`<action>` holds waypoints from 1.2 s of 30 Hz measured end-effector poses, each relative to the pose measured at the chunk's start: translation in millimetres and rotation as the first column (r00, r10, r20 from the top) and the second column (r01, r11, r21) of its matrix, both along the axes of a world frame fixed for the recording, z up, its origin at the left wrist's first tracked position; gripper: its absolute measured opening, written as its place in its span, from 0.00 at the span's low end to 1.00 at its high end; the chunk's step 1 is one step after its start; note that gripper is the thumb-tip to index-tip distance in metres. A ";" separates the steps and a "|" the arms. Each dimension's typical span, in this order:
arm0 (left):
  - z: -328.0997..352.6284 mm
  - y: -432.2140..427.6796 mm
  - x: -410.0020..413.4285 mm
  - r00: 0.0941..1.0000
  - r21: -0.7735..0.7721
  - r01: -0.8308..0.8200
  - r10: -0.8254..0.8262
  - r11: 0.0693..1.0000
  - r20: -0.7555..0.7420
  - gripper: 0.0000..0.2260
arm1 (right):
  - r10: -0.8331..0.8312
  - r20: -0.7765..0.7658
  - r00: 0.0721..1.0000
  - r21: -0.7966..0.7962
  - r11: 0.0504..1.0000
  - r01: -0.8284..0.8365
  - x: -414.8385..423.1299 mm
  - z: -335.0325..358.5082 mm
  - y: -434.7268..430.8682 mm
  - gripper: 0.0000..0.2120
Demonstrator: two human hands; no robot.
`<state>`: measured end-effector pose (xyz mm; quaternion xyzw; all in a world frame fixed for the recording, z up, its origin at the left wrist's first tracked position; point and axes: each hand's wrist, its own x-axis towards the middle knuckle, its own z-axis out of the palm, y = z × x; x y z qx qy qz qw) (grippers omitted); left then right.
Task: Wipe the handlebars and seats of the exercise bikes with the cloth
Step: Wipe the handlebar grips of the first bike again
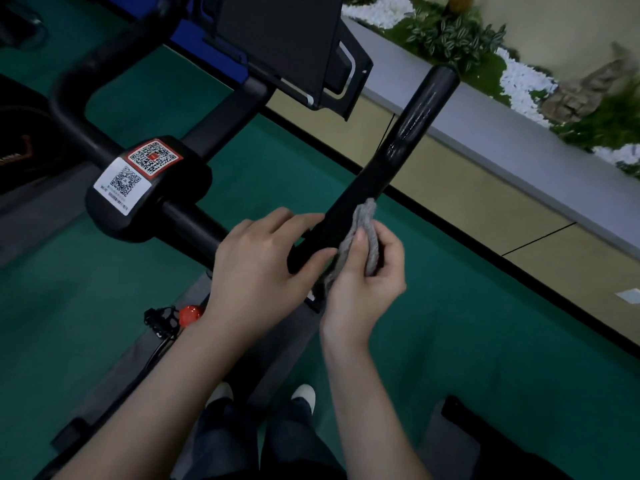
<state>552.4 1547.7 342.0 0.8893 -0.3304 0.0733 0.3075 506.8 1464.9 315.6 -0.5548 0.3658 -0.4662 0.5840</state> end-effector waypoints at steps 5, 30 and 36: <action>-0.8 -0.1 -0.8 0.999 -0.001 -0.026 0.026 1.000 0.024 0.16 | -0.026 -0.060 0.998 -0.146 0.989 0.017 19.8 8.7 -37.4 0.08; -3.9 -1.8 -0.6 0.999 -0.056 -0.043 0.044 0.997 0.018 0.16 | 0.284 -0.673 0.683 -0.632 0.260 -0.730 22.4 58.8 -92.2 0.06; -4.1 -0.7 0.7 0.999 -0.078 -0.031 0.033 0.996 0.021 0.15 | 0.147 -0.934 0.325 -0.327 0.010 -0.945 51.9 97.9 -102.4 0.06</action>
